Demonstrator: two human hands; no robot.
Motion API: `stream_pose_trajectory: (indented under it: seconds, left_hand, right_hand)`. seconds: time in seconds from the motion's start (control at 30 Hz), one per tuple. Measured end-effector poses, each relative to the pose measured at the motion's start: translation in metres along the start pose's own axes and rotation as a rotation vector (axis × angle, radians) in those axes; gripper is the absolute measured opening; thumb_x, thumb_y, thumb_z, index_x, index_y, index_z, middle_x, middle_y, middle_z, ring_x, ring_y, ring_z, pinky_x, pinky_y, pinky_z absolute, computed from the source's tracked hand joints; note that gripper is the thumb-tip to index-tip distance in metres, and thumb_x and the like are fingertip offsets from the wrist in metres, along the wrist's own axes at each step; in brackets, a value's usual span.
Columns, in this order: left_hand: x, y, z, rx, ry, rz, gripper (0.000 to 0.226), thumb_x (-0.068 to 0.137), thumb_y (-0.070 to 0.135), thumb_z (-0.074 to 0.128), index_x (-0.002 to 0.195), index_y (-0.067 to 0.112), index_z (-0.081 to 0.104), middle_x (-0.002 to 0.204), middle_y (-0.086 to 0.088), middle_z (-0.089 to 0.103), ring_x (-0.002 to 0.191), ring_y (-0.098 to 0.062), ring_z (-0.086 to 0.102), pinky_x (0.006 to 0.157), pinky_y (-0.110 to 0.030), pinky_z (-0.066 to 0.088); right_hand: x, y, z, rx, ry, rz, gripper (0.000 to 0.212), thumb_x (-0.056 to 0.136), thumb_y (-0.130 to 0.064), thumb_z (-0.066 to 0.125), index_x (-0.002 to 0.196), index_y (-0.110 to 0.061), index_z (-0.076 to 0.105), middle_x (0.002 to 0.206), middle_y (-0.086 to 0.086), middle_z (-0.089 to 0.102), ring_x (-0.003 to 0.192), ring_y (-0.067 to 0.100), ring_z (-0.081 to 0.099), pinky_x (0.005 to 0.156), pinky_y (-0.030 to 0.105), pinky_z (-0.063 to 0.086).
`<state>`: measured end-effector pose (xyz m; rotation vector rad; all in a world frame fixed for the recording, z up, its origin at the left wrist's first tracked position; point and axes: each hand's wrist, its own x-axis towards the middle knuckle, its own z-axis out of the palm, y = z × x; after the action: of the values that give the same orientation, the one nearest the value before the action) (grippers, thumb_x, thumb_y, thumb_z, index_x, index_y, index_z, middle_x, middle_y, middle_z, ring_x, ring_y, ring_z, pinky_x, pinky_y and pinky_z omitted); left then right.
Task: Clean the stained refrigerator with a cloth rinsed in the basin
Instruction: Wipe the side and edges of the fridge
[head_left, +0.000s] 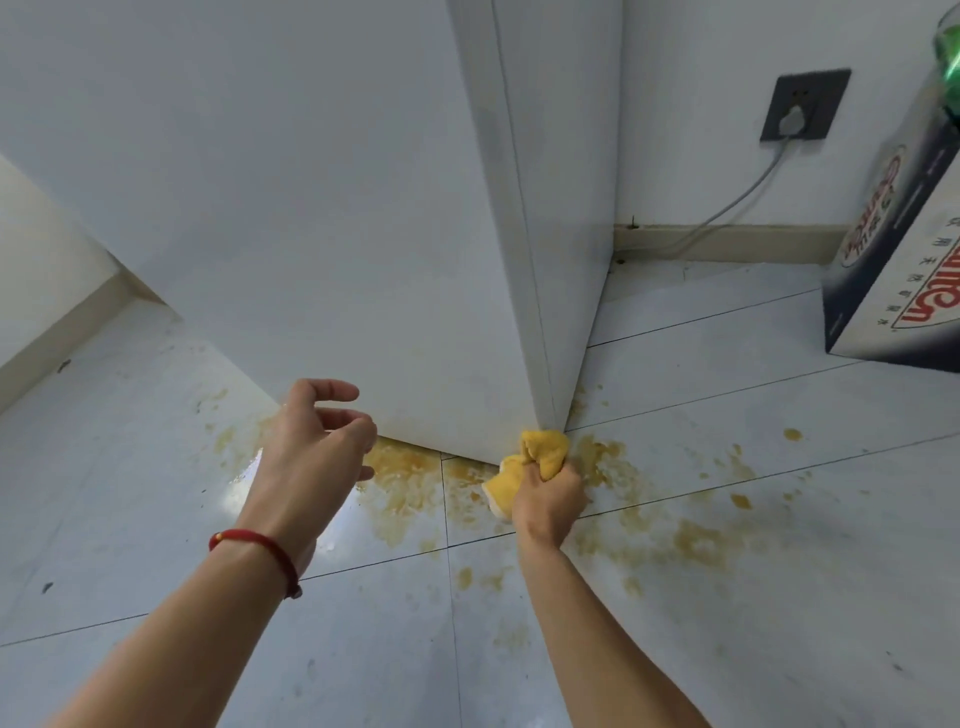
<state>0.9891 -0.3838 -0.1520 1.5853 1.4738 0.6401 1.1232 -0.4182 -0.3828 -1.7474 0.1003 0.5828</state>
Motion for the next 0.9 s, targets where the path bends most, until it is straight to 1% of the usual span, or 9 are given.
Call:
stream_pose_trajectory:
  seconds: [0.13,0.23,0.33,0.47,0.53,0.6,0.67,0.77,0.9]
  left_hand:
    - [0.006,-0.004,0.002,0.054,-0.044,-0.037,0.025,0.093,0.008,0.059,0.110,0.025,0.060,0.100,-0.005,0.067,0.093,-0.029,0.067,0.091,-0.051,0.057]
    - [0.008,-0.008,-0.016,0.098,0.010,-0.102,0.025,0.091,0.007,0.057,0.109,0.024,0.061,0.095,0.000,0.067,0.092,-0.024,0.063,0.080,-0.045,0.056]
    - [-0.006,0.000,-0.049,0.095,0.105,-0.215,0.018,0.096,0.015,0.051,0.109,0.022,0.062,0.099,0.006,0.062,0.086,-0.013,0.058,0.069,-0.033,0.046]
    - [-0.040,0.025,-0.071,0.026,0.127,-0.473,0.029,0.105,0.032,0.018,0.091,0.035,0.044,0.111,0.001,0.053,0.115,-0.027,0.043,0.110,-0.044,0.033]
    - [-0.054,0.040,-0.075,-0.113,0.119,-0.582,0.024,0.103,0.039,0.019,0.096,0.035,0.042,0.114,-0.004,0.062,0.111,-0.025,0.048,0.107,-0.045,0.038]
    - [-0.081,0.062,-0.084,-0.434,0.095,-0.657,0.035,0.098,0.051,0.034,0.081,0.030,0.057,0.090,-0.002,0.070,0.089,-0.021,0.060,0.085,-0.040,0.050]
    - [-0.103,0.081,-0.108,-0.695,0.085,-0.701,0.050,0.099,0.052,0.038,0.078,0.023,0.072,0.083,-0.002,0.077,0.076,-0.017,0.068,0.071,-0.036,0.055]
    - [-0.147,0.110,-0.167,-0.706,0.014,-0.591,0.054,0.104,0.051,0.036,0.100,0.013,0.075,0.086,-0.007,0.078,0.074,-0.023,0.072,0.071,-0.035,0.061]
    - [-0.193,0.153,-0.267,-0.735,0.064,-0.577,0.058,0.105,0.051,0.038,0.110,0.000,0.065,0.087,-0.024,0.073,0.071,-0.034,0.068,0.066,-0.040,0.060]
  right_hand:
    - [-0.053,-0.019,0.002,0.283,-0.434,0.260,0.013,0.084,-0.010,0.070,0.096,-0.007,0.067,0.089,0.003,0.072,0.083,0.020,0.070,0.071,0.030,0.055]
    - [-0.078,-0.038,-0.003,0.431,-0.750,0.397,0.027,0.087,-0.001,0.063,0.112,-0.003,0.069,0.112,0.019,0.075,0.110,0.034,0.071,0.098,0.046,0.056]
    - [-0.095,-0.081,-0.027,0.423,-1.049,0.491,0.047,0.091,-0.019,0.058,0.133,0.002,0.062,0.137,0.029,0.062,0.129,0.045,0.059,0.114,0.063,0.041]
    - [-0.128,-0.162,-0.047,0.274,-1.151,0.540,0.070,0.102,-0.060,0.043,0.143,-0.006,0.058,0.142,0.025,0.060,0.133,0.041,0.058,0.112,0.060,0.043]
    - [-0.153,-0.203,-0.046,0.209,-1.183,0.545,0.073,0.100,-0.064,0.042,0.145,-0.007,0.055,0.142,0.025,0.060,0.133,0.040,0.058,0.113,0.060,0.042]
    - [-0.187,-0.238,-0.050,0.110,-1.158,0.521,0.066,0.098,-0.058,0.051,0.141,-0.009,0.059,0.137,0.022,0.065,0.128,0.037,0.063,0.104,0.055,0.052]
    - [-0.219,-0.274,-0.050,-0.022,-1.153,0.477,0.050,0.095,-0.041,0.062,0.129,-0.006,0.066,0.126,0.021,0.071,0.116,0.033,0.070,0.090,0.051,0.060]
    - [-0.272,-0.321,-0.054,-0.234,-1.262,0.424,0.021,0.096,-0.006,0.057,0.108,0.005,0.070,0.106,0.028,0.071,0.099,0.035,0.073,0.086,0.056,0.061]
    - [-0.370,-0.391,-0.050,-0.454,-1.403,0.332,0.028,0.093,0.006,0.051,0.094,-0.005,0.077,0.096,0.024,0.072,0.093,0.034,0.071,0.079,0.048,0.057]
